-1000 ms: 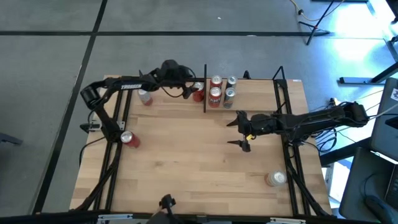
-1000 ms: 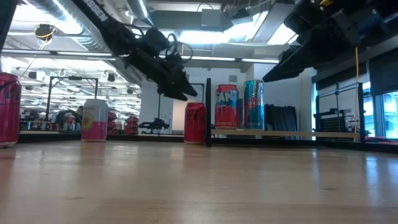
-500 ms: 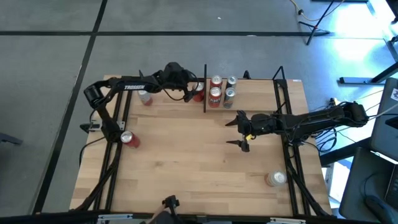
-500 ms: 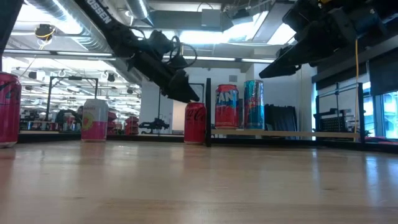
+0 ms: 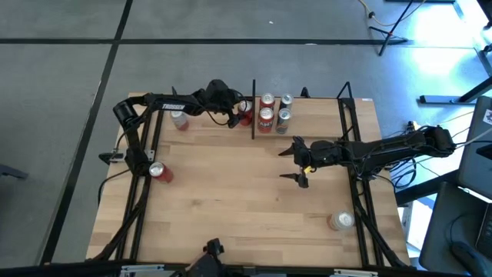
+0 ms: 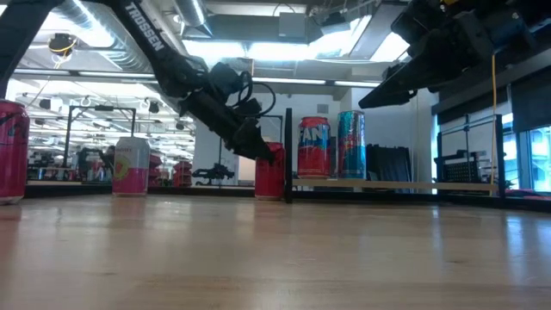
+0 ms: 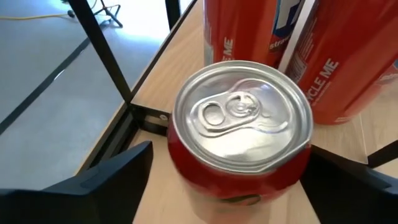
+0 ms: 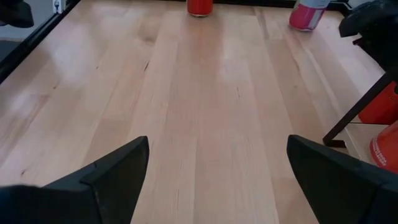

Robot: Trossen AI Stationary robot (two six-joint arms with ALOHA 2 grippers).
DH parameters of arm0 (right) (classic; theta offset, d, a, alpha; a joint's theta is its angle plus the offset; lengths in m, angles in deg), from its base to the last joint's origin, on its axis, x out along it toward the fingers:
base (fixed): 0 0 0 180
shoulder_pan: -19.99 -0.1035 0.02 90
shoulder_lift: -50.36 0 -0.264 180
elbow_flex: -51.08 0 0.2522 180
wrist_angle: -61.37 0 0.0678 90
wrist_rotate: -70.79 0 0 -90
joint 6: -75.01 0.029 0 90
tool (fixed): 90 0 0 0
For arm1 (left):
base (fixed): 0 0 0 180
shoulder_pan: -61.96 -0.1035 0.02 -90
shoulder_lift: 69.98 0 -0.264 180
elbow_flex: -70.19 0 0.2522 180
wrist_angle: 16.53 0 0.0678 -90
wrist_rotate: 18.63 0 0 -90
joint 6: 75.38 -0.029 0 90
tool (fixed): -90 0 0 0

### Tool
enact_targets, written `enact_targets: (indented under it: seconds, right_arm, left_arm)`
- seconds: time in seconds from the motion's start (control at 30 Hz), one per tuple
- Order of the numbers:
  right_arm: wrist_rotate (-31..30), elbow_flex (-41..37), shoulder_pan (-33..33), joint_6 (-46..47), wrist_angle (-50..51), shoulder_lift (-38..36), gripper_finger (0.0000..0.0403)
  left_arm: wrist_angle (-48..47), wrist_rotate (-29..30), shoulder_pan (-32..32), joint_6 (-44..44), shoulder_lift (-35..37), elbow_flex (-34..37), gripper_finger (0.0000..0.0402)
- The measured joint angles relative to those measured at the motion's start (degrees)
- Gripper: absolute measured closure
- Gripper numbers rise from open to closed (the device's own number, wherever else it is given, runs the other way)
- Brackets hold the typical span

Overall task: Place canned beverage on shelf
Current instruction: Put the red soda can on the shelf

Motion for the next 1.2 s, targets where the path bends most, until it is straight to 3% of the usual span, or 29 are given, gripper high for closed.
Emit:
enact_targets:
  seconds: [0.33,0.43,0.77,0.97,1.2]
  right_arm:
    - [-0.02,0.00,0.00,0.00,0.03,-0.02,0.0039]
    - [-0.02,0.00,0.00,0.02,0.24,-0.02,0.0039]
    - [0.00,0.00,-0.02,0.06,0.57,-0.02,0.0039]
    - [0.15,0.00,-0.02,0.38,0.76,-0.04,0.0039]
    - [0.16,0.00,-0.02,0.42,0.53,-0.04,0.0039]
  left_arm:
    - [-0.60,0.32,0.44,0.02,0.54,0.00,0.0158]
    - [-2.86,0.82,1.04,0.35,1.60,0.00,0.0176]
    - [-17.00,12.26,10.88,2.73,8.49,0.02,0.0176]
    - [-19.92,19.55,20.35,7.18,9.33,0.00,0.0176]
    - [-18.25,22.84,30.99,11.38,9.60,0.02,0.0176]
